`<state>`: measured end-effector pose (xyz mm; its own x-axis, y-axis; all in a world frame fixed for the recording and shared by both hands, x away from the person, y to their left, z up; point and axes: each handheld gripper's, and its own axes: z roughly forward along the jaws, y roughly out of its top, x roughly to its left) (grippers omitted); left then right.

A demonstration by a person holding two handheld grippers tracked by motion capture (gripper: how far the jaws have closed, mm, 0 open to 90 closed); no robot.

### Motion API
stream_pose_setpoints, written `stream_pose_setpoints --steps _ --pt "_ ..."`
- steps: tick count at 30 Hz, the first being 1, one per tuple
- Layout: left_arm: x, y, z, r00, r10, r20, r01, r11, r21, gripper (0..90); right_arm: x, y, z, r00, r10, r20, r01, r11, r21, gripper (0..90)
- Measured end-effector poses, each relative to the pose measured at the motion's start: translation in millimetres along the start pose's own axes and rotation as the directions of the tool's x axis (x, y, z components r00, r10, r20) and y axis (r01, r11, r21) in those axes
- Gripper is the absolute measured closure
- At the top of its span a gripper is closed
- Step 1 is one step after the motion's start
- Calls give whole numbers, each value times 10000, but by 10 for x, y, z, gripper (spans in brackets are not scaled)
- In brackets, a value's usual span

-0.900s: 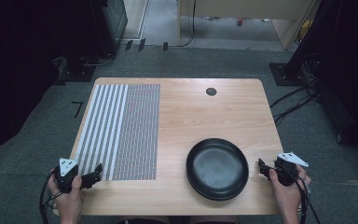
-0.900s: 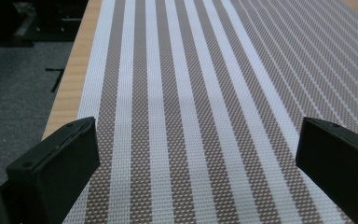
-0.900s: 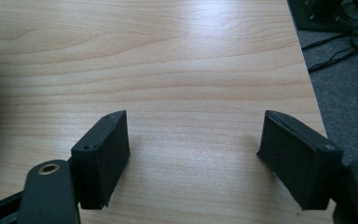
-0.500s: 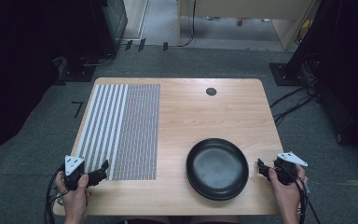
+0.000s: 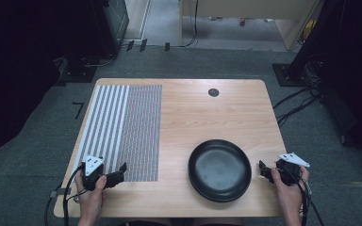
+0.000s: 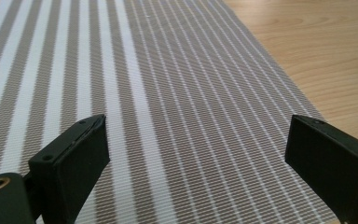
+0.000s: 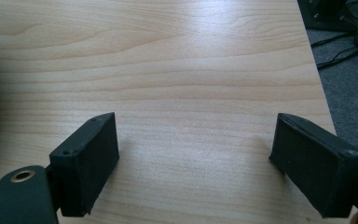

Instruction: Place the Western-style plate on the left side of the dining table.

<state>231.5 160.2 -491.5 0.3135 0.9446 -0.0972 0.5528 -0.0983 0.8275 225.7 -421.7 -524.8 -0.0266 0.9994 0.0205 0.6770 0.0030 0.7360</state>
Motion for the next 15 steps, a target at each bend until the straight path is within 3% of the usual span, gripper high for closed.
stream_pose_setpoints --steps 4,15 --pt "-115 11 46 9993 227 289 -229 9997 96 60 14 9 -25 9999 -83 104 84 9999 -56 155" --pt "-344 41 142 9963 357 786 -377 9990 233 60 98 60 -151 10000 -74 11 74 9991 -418 161"
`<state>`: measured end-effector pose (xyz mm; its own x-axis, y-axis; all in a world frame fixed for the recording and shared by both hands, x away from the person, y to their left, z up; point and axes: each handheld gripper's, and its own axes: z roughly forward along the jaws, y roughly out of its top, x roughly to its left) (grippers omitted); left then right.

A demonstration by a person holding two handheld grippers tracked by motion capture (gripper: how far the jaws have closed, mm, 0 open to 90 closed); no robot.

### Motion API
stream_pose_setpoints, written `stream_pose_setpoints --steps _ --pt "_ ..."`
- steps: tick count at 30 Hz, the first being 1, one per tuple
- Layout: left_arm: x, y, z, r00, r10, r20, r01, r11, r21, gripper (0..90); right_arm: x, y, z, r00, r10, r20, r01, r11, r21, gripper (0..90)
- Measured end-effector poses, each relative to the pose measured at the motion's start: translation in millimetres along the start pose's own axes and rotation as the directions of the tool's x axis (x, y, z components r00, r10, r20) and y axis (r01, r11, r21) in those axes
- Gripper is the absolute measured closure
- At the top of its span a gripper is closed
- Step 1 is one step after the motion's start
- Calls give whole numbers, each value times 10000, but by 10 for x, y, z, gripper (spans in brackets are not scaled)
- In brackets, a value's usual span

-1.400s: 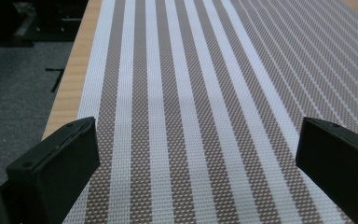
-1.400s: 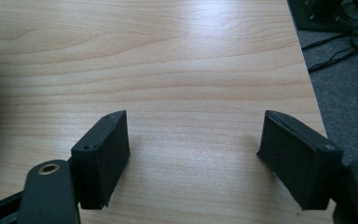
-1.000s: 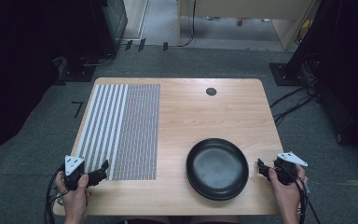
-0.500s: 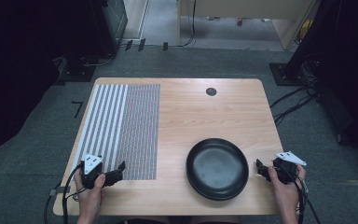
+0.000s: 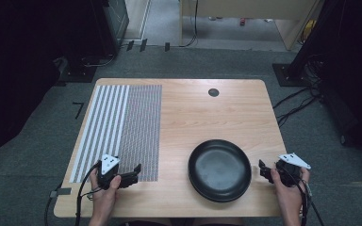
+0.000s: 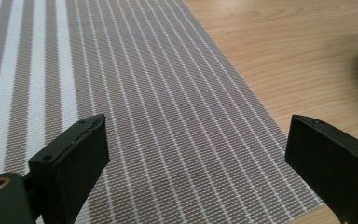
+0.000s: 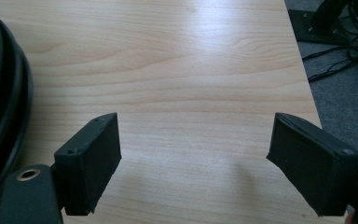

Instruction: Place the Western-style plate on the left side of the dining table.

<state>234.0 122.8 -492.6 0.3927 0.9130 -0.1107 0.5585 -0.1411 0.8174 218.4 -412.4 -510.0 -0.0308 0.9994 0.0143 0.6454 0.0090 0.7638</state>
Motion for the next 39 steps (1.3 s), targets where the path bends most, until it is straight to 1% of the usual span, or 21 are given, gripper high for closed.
stream_pose_setpoints --steps 2,6,7,8,10,11,12,14,16,17,18,20,21,24,26,27,29,31,35,37,39 --pt "-35 17 7 10000 59 24 -59 10000 28 60 18 28 -28 9999 -133 111 133 9999 -31 161" --pt "-112 79 34 9999 115 126 -115 9999 -3 60 9 151 -80 10000 -61 -43 61 9999 -84 160" --pt "-112 79 34 9999 115 126 -115 9999 -3 60 9 151 -80 10000 -61 -43 61 9999 -84 160" --pt "-168 120 54 9995 216 228 -215 9998 -23 60 31 196 -98 9997 -138 -180 137 9999 -56 160" --pt "-213 152 76 9991 300 298 -299 9995 -49 60 56 234 -101 9991 -177 -376 176 9998 -8 160" --pt "-213 152 76 9991 300 298 -299 9995 -49 60 74 258 -103 9988 -68 -479 69 10000 39 159" --pt "-265 184 107 9989 319 347 -316 9995 -88 60 91 286 -115 9988 48 -488 -48 10000 -1 162" --pt "-317 213 137 9984 311 466 -307 9995 -97 60 112 315 -140 9987 318 -401 -325 9993 -172 172" --pt "-370 240 159 9977 382 567 -375 9992 -142 60 133 336 -166 9967 641 -502 -659 9972 -353 173" --pt "-370 240 159 9977 382 567 -375 9992 -142 60 133 336 -166 9967 641 -502 -659 9972 -353 173" --pt "-415 262 183 9971 433 631 -424 9990 -162 60 144 344 -182 9941 824 -702 -858 9952 -466 175" --pt "-432 274 194 9968 414 681 -404 9990 -164 60 149 345 -185 9936 844 -746 -878 9952 -434 175" --pt "-467 303 224 9966 348 750 -333 9992 -210 60 161 339 -210 9941 773 -755 -805 9960 -399 181" --pt "-530 374 281 9954 215 934 -183 9992 -351 60 174 317 -251 9909 965 -942 -1015 9936 -497 190" --pt "-549 389 290 9950 278 954 -244 9990 -366 60 196 314 -255 9899 936 -1068 -992 9939 -486 195" --pt "-598 412 311 9935 469 1038 -429 9983 -397 61 217 314 -254 9898 865 -1131 -924 9946 -481 201" --pt "-643 412 327 9919 598 1120 -557 9977 -399 61 241 316 -256 9870 796 -1398 -881 9946 -551 218" --pt "-677 402 347 9910 555 1219 -517 9981 -340 61 265 316 -263 9828 787 -1671 -910 9936 -672 228" --pt "-733 382 368 9894 403 1393 -374 9990 -239 71 317 317 -274 9794 806 -1852 -972 9918 -826 251" --pt "-766 373 367 9881 374 1493 -343 9991 -230 71 348 311 -275 9786 740 -1920 -904 9928 -782 252" --pt "-790 371 362 9866 368 1591 -335 9992 -233 71 363 303 -275 9757 724 -2069 -890 9934 -719 258"
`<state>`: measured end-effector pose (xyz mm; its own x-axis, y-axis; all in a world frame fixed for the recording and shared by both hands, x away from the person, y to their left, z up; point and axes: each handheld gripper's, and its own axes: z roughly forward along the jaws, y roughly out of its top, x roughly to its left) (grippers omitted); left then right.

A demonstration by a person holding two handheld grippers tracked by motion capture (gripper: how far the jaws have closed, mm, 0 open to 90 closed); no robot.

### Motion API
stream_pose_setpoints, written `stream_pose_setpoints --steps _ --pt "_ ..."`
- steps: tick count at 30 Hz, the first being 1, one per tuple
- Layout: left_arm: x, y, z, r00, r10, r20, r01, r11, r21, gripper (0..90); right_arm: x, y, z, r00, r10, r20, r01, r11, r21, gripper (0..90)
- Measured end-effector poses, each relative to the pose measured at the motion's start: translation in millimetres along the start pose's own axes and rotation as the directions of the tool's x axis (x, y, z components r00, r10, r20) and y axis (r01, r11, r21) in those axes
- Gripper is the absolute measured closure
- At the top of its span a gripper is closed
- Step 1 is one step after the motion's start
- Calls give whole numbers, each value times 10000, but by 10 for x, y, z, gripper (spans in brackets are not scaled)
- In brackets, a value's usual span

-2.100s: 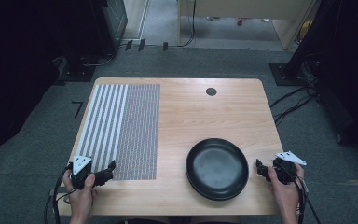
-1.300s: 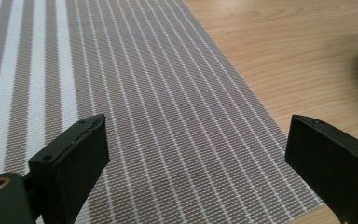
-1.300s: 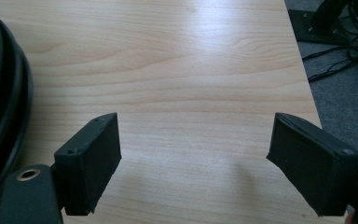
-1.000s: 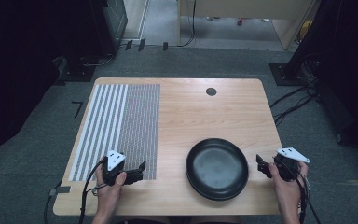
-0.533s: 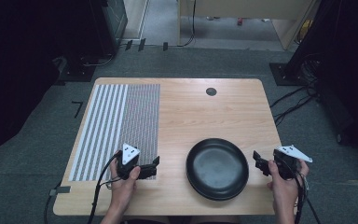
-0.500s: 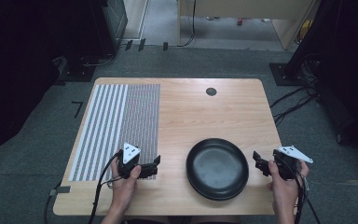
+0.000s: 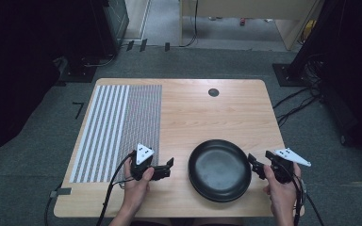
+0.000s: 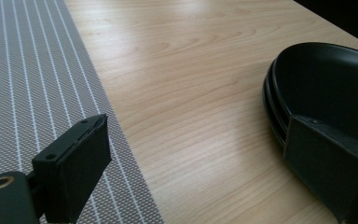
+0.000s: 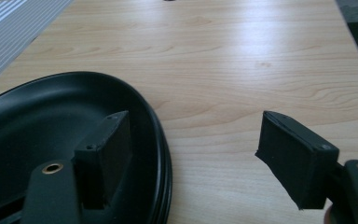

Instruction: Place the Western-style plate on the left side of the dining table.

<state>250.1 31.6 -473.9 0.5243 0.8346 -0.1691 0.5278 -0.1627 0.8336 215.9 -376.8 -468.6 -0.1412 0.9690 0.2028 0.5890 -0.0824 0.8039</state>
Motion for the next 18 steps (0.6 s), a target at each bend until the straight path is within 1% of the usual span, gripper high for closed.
stream_pose_setpoints --steps 2,4,7,8,9,10,11,13,14,15,18 --pt "-30 2 -1 10000 51 73 -51 10000 14 71 0 -14 -8 10000 44 -66 -44 10000 -1 269" --pt "-61 1 5 9998 71 172 -72 10000 35 71 -3 -39 -6 10000 68 -8 -68 10000 22 283" --pt "-114 -7 24 9993 109 348 -112 9999 100 71 0 -77 28 9997 149 -187 -145 9998 168 279" --pt "-114 -7 24 9993 109 348 -112 9999 100 71 0 -77 28 9997 149 -187 -145 9998 168 279" --pt "-137 -10 30 9990 124 426 -130 9998 127 71 14 -80 39 9996 -12 -299 18 9998 199 269" --pt "-168 -16 39 9983 174 555 -182 9997 148 71 78 -79 67 9976 -570 -396 585 9976 380 265" --pt "-185 -18 42 9979 198 612 -209 9996 166 71 101 -78 74 9964 -683 -508 702 9969 366 266" --pt "-211 -22 48 9970 193 751 -207 9996 182 71 159 -76 83 9917 -821 -987 854 9959 294 279" --pt "-222 -24 49 9960 154 875 -168 9997 148 72 183 -75 89 9915 -850 -989 889 9954 353 297" --pt "-232 -26 52 9950 141 991 -157 9997 162 71 201 -76 92 9925 -860 -874 894 9954 357 318" --pt "-263 -28 69 9932 107 1161 -142 9995 287 71 204 -81 87 9953 -672 -701 694 9972 285 436"
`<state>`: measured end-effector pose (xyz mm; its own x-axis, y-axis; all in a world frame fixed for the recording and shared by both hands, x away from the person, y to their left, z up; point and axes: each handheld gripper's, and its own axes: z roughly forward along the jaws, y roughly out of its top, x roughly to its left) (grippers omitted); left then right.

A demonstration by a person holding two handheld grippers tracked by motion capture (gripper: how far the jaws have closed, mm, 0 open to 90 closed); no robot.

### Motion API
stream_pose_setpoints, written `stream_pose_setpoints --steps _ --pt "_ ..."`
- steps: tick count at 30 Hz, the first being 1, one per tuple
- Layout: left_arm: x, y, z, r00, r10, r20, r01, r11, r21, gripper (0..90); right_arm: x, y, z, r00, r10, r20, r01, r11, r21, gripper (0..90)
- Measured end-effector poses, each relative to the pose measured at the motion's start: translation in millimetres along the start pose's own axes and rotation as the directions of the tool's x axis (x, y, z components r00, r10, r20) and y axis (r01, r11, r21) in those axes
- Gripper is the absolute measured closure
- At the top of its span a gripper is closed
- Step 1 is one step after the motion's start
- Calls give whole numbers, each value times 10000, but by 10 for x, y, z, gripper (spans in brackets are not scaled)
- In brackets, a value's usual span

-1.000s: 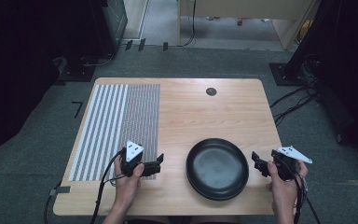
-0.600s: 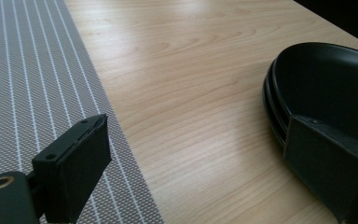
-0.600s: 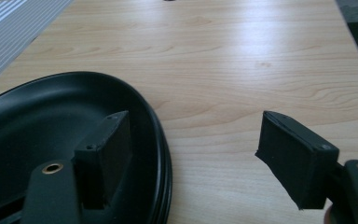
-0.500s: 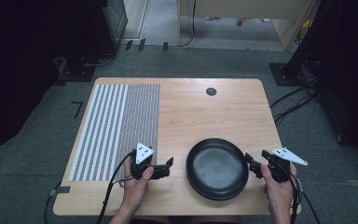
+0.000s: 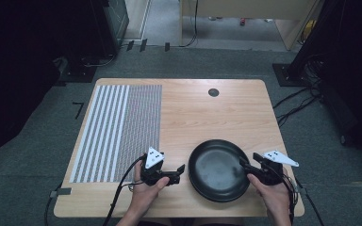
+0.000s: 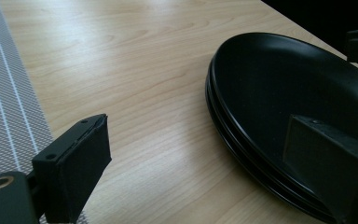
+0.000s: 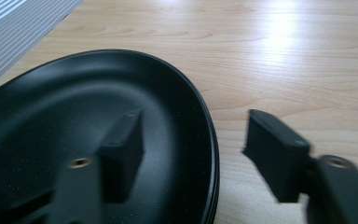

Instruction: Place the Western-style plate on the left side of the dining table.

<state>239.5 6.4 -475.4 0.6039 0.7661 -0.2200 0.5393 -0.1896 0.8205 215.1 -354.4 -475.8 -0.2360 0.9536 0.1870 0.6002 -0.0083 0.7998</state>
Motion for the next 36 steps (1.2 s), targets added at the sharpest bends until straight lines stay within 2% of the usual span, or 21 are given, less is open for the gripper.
stream_pose_setpoints --steps 3,4,5,8,10,11,12,13,15,16,20,21,24,28,30,32,35,36 --pt "-13 -5 16 10000 -27 70 27 10000 70 72 -41 -8 -14 9994 356 -12 -356 9994 -41 542" --pt "-13 -5 16 10000 -27 70 27 10000 70 84 -41 -8 -14 9994 356 -12 -356 9994 -41 542" --pt "-29 -12 27 9998 -142 -121 142 9999 51 142 -83 -14 -23 9964 835 -116 -836 9965 -62 584" --pt "-38 -30 44 9996 -278 81 278 9996 79 190 -112 -19 -20 9905 1326 -372 -1328 9911 -24 613" --pt "-54 -42 51 9990 -333 295 332 9994 47 245 -113 -30 -16 9810 1798 -726 -1810 9834 -101 646" --pt "-54 -42 51 9990 -333 295 332 9994 47 257 -113 -30 -16 9810 1798 -726 -1810 9834 -101 646" --pt "-83 -51 56 9986 -291 437 291 9996 17 271 -126 -53 -3 9602 2490 -1262 -2524 9676 -110 682" --pt "-97 -54 60 9984 -273 504 272 9996 26 282 -126 -60 0 9591 2522 -1286 -2561 9666 -144 696" --pt "-109 -57 66 9981 -262 558 260 9996 52 301 -123 -74 8 9707 2262 -807 -2287 9732 -234 719" --pt "-123 -67 73 9977 -255 626 250 9997 79 324 -130 -77 8 9729 2206 -687 -2232 9743 -313 727" --pt "-129 -84 91 9959 -414 808 405 9991 135 367 -153 -89 16 9710 2306 -633 -2318 9727 -124 736" --pt "-133 -91 101 9948 -465 909 452 9988 170 374 -165 -103 26 9669 2466 -657 -2471 9690 1 748" --pt "-147 -99 113 9926 -518 1100 495 9985 232 388 -166 -120 46 9645 2565 -630 -2565 9665 88 763" --pt "-162 -101 140 9869 -798 1404 724 9958 567 396 -167 -127 47 9619 2684 -525 -2679 9633 151 801" --pt "-178 -107 171 9875 -940 1264 830 9925 894 401 -168 -136 50 9663 2531 -473 -2531 9674 53 820" --pt "-178 -117 189 9848 -1140 1307 1010 9896 1025 405 -162 -141 50 9702 2382 -434 -2383 9712 24 823" --pt "-186 -125 202 9822 -1219 1426 1068 9882 1095 406 -161 -144 50 9702 2387 -416 -2390 9710 1 830" --pt "-199 -125 212 9790 -1252 1609 1076 9876 1143 406 -160 -148 50 9666 2515 -489 -2517 9678 23 839"
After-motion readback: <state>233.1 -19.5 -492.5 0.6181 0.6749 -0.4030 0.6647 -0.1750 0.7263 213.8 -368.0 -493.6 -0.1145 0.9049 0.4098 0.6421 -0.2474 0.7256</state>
